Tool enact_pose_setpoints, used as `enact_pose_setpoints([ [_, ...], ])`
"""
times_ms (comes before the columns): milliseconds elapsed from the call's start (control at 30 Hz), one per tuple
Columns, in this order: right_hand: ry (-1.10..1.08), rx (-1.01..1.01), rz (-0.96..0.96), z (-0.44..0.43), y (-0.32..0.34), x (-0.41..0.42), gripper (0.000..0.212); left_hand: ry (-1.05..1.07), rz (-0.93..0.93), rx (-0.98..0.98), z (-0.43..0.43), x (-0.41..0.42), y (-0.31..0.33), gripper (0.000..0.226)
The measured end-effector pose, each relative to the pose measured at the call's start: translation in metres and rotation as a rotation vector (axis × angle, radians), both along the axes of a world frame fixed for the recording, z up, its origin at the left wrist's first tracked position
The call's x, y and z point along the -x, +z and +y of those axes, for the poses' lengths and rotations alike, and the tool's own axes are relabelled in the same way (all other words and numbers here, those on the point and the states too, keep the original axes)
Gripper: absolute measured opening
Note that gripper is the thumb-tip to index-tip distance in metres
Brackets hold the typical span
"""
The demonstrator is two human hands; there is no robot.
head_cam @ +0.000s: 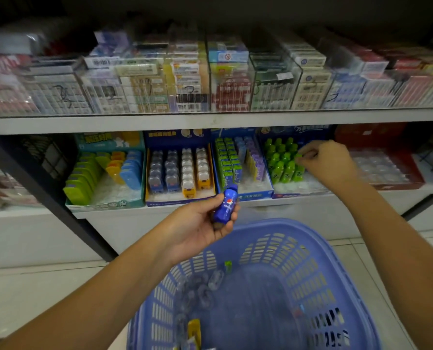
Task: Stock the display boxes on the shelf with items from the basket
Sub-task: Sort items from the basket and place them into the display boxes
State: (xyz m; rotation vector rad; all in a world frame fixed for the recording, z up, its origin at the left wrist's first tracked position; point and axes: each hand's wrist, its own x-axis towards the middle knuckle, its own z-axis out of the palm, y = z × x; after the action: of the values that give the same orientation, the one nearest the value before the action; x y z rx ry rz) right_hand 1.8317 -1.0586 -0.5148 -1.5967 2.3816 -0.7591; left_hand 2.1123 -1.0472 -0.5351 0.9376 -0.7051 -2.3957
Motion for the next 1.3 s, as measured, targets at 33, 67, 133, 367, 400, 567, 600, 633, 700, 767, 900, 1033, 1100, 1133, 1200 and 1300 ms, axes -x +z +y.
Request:
enact_pose_setpoints([
  [33,0.055,0.058,-0.136,0.009,0.004,-0.014,0.017,-0.002,0.003,0.020,0.001,0.001,-0.001,0.033],
  [67,0.150,0.049,-0.306,0.019,0.008,-0.031,0.012,-0.001,0.001,0.040,0.002,0.002,-0.002,0.034],
  [133,0.370,-0.070,-0.636,0.034,0.014,-0.065,0.018,0.013,-0.012,0.095,0.003,0.009,-0.003,0.035],
  [367,0.428,-0.011,-0.825,0.036,0.019,-0.071,0.023,0.090,0.006,0.221,-0.002,0.051,0.005,0.018],
  [400,0.413,0.000,-0.871,0.036,0.018,-0.063,0.024,0.093,0.012,0.228,-0.004,0.056,0.007,0.018],
  [567,0.319,0.104,-0.789,0.038,0.017,-0.023,0.021,0.038,-0.167,0.414,-0.009,0.086,0.006,0.017],
  [600,0.256,0.155,-0.741,0.036,0.016,-0.010,0.020,0.002,-0.322,0.564,-0.010,0.091,0.003,0.019],
  [633,0.183,0.207,-0.667,0.034,0.015,0.005,0.021,-0.051,-0.504,0.773,-0.012,0.094,-0.001,0.022],
  [700,0.039,0.258,-0.456,0.029,0.009,0.039,0.025,-0.211,-0.780,1.211,-0.014,0.098,-0.011,0.035],
  [767,-0.041,0.218,-0.260,0.023,-0.002,0.068,0.027,-0.409,-0.897,1.478,-0.013,0.102,-0.021,0.047],
  [900,-0.019,0.125,-0.110,0.008,-0.028,0.092,0.026,-0.671,-1.014,1.641,-0.013,0.112,-0.044,0.063],
  [1033,0.024,0.076,-0.093,-0.001,-0.039,0.103,0.027,-0.706,-1.069,1.735,-0.017,0.119,-0.054,0.066],
  [1100,0.033,0.059,-0.098,-0.005,-0.039,0.109,0.026,-0.690,-1.092,1.771,-0.018,0.122,-0.058,0.067],
  [1133,0.040,0.034,-0.090,-0.006,-0.040,0.110,0.025,-0.695,-1.112,1.790,-0.018,0.122,-0.060,0.067],
  [1200,0.048,-0.021,-0.056,-0.009,-0.043,0.111,0.025,-0.704,-1.147,1.818,-0.017,0.123,-0.064,0.067],
  [1300,-0.035,-0.071,0.010,-0.010,-0.047,0.109,0.026,-0.713,-1.148,1.812,-0.018,0.124,-0.064,0.067],
])
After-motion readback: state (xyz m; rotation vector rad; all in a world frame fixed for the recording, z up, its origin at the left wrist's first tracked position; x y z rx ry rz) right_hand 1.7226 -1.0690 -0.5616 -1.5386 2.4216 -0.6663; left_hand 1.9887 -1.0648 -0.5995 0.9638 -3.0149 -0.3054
